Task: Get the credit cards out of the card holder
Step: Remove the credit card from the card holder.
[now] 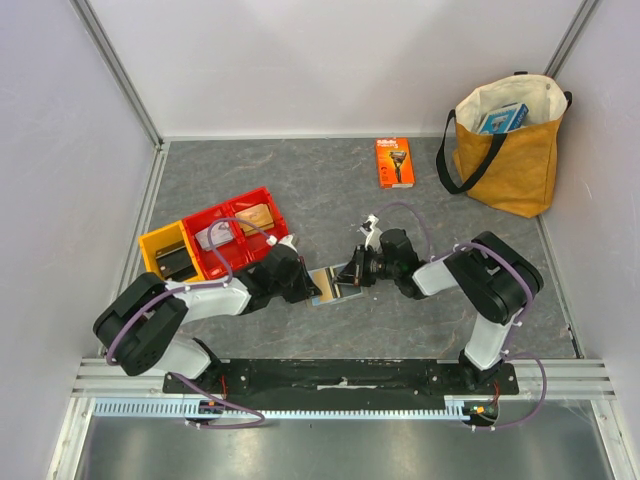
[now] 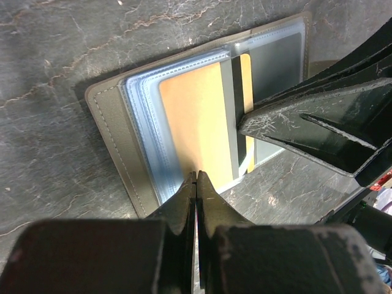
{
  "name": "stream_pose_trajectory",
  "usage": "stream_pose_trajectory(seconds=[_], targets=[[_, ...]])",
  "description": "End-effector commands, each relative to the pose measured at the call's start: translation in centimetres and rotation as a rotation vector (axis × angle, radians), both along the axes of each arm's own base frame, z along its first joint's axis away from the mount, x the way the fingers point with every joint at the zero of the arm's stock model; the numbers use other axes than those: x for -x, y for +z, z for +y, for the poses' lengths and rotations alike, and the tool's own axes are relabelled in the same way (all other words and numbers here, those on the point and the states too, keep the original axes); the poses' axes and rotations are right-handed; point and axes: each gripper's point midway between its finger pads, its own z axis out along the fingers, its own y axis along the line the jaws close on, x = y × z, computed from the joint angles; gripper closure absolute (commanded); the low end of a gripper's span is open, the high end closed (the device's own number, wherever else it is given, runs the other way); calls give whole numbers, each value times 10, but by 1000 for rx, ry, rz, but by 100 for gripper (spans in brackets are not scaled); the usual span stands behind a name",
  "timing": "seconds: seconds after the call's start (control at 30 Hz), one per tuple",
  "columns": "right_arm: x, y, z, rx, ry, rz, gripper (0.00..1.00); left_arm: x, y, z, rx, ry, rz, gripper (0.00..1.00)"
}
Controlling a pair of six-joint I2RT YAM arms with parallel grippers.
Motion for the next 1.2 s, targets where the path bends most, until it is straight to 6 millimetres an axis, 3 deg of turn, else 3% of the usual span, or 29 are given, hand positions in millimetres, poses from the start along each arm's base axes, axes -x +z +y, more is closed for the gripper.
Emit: stream_pose_trajectory(seconds=[0.0, 0.5, 0.77, 0.93, 1.07, 1.17], targets=[[3, 4, -1, -55, 22, -1, 100, 11, -19, 20, -68, 34, 54, 98], [-10, 3, -63, -49, -94, 17, 100, 13, -20, 22, -60, 44, 61, 98], [-11, 35, -73, -73, -121, -22, 100, 4, 5, 19, -50, 18, -28, 94], [-12, 55, -74, -86, -151, -31, 100, -7, 49, 13, -60, -36, -217, 74], [-12, 72, -76, -109, -193, -10, 100, -7, 98, 1, -117, -131, -444, 41], [-11, 86, -76, -142, -219, -3, 100, -4, 128, -11, -191, -193, -593, 28]])
